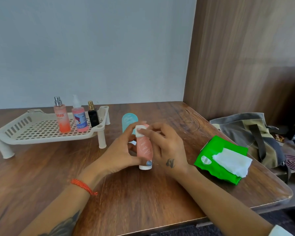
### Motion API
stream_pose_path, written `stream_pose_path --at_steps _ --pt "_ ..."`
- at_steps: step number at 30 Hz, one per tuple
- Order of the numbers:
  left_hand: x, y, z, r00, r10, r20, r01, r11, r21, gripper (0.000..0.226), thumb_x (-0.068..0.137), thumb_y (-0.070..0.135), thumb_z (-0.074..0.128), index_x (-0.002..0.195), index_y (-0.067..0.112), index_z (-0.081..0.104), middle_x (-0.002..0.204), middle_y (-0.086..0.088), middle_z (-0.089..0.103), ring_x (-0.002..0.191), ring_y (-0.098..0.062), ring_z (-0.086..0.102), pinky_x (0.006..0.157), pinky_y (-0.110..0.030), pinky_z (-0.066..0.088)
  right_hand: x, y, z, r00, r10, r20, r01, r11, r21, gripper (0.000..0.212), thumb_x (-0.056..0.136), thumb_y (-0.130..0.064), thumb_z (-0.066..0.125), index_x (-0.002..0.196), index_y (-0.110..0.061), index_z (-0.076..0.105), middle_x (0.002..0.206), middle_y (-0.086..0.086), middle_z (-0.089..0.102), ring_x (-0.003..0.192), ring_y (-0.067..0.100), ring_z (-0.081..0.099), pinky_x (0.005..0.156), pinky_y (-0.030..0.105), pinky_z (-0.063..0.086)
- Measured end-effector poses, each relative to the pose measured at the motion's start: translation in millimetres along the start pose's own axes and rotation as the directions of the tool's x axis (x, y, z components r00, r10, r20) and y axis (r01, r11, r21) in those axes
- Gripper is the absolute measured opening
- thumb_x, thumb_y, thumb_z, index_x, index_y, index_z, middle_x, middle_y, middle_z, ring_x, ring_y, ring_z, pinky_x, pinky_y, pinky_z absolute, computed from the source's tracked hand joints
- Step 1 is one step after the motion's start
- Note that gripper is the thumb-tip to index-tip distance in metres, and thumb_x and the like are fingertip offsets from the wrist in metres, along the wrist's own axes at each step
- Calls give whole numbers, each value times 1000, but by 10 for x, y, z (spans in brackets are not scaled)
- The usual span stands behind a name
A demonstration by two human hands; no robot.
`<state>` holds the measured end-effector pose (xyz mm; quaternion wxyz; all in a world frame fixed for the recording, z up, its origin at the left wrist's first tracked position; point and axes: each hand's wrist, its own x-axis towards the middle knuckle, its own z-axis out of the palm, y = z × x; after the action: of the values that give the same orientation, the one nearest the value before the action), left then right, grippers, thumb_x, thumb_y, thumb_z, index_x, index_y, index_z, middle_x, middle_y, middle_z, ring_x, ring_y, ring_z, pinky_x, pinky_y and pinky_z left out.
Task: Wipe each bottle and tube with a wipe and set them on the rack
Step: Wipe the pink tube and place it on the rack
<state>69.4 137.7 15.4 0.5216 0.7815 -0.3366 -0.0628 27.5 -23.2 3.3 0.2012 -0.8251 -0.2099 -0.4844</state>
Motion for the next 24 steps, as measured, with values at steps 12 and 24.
stream_pose_path --at_steps 12,24 --pt "-8 17 -4 1000 -24 11 23 998 63 95 60 25 88 117 66 23 120 10 49 98 -11 62 86 -30 55 -4 164 78 982 183 -42 -179 980 82 37 86 -9 55 121 -19 62 97 5 65 81 11 58 66 21 53" --pt "-28 20 15 998 57 -3 -57 998 -30 95 62 8 86 120 62 34 119 20 52 98 8 59 75 -19 54 -5 24 45 979 -203 4 202 973 -112 28 84 -20 59 109 -13 69 102 14 64 95 23 53 79 29 45"
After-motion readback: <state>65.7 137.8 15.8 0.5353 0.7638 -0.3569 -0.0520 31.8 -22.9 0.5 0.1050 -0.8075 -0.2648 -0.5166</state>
